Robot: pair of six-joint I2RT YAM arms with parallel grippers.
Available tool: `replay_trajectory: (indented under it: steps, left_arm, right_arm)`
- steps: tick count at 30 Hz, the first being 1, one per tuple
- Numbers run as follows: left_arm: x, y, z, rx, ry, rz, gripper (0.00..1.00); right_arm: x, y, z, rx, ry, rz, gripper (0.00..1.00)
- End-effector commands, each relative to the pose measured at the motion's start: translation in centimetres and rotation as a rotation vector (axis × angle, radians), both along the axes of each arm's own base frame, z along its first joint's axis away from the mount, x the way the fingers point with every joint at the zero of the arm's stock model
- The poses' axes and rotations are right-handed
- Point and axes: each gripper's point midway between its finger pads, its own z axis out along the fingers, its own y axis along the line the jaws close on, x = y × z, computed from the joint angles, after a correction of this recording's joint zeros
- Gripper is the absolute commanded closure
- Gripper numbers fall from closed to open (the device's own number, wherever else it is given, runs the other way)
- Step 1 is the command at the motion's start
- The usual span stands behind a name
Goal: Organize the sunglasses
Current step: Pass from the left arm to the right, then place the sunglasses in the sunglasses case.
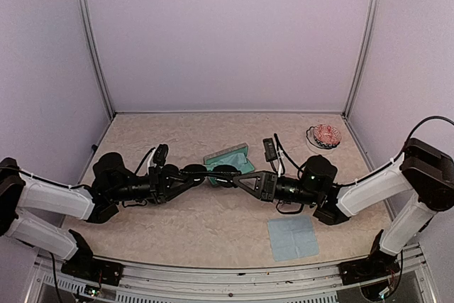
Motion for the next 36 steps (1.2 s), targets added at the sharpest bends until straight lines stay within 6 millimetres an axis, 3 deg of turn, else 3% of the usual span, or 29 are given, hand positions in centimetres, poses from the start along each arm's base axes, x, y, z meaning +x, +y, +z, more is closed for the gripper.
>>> replay_trajectory:
  steps: [1, 9, 19, 25, 36]
  left_arm:
    - [0.7, 0.1, 0.0, 0.028, -0.016, 0.039, 0.8]
    - [1.4, 1.5, -0.5, 0.07, -0.022, 0.109, 0.77]
    - [2.7, 4.9, 0.2, 0.139, -0.065, 0.212, 0.77]
    - [3.6, 6.5, 2.2, 0.207, -0.127, 0.266, 0.77]
    - [6.1, 10.6, 9.1, 0.418, -0.322, 0.421, 0.7]
  right_arm:
    - [0.7, -1.2, 1.2, 0.044, -0.01, -0.042, 1.0]
    - [2.3, -2.8, 0.7, -0.022, -0.002, -0.111, 1.0]
    - [5.9, -5.3, -2.3, -0.299, 0.016, -0.185, 1.0]
    - [7.7, -6.6, -3.3, -0.444, 0.021, -0.162, 1.0]
    - [10.7, -6.3, -4.4, -0.603, 0.02, -0.015, 1.0]
